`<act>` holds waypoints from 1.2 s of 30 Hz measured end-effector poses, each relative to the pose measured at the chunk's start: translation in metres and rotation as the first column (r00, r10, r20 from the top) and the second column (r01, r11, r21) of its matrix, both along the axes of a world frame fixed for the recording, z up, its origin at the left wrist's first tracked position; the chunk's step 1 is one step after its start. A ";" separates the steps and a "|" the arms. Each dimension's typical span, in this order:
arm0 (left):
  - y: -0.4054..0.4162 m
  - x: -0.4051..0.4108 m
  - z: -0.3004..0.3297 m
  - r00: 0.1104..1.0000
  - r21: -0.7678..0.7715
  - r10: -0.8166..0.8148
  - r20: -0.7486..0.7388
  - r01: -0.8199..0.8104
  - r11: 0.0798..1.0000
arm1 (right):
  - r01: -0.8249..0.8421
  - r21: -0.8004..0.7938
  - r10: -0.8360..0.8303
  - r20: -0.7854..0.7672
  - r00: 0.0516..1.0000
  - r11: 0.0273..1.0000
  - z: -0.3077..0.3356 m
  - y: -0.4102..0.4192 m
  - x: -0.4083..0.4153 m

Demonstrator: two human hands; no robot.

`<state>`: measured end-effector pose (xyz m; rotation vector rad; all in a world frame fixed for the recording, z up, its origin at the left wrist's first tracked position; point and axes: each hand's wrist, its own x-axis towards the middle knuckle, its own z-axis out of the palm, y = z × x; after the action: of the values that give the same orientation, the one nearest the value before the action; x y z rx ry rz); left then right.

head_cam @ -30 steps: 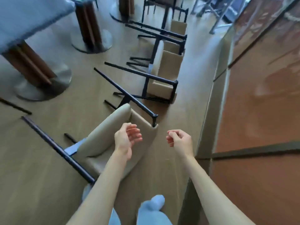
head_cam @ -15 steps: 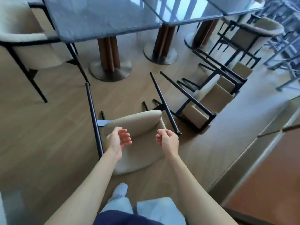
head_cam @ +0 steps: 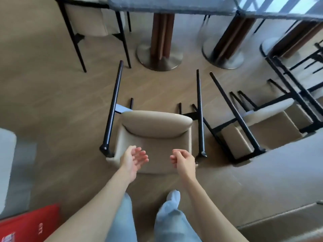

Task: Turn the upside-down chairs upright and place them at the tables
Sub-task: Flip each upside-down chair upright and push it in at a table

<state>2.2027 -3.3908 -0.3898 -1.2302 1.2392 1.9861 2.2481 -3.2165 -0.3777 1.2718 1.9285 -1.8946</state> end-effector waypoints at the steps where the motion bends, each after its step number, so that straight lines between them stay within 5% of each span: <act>1: 0.000 0.008 -0.010 0.999 0.004 0.035 0.023 -0.035 0.999 | -0.019 -0.019 0.019 0.021 1.000 1.000 -0.010 0.005 0.002; 13: -0.016 0.040 -0.174 0.984 -0.021 0.058 0.167 -0.055 0.998 | 0.130 -0.258 -0.053 0.285 0.957 0.958 -0.178 -0.025 0.027; 25: -0.018 0.041 -0.442 0.929 -0.009 -0.095 0.359 0.105 0.994 | 0.231 -0.337 -0.019 0.529 0.849 0.913 -0.462 -0.055 0.054; 36: -0.008 0.041 -0.642 0.946 0.008 0.076 0.316 -0.083 0.997 | 0.588 -0.399 -0.414 0.442 0.796 0.704 -0.666 -0.040 0.032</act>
<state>2.2438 -3.3984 -1.0316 -1.5386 1.0205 1.7616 2.2805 -3.2562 -1.0441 1.8907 0.8378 -2.0534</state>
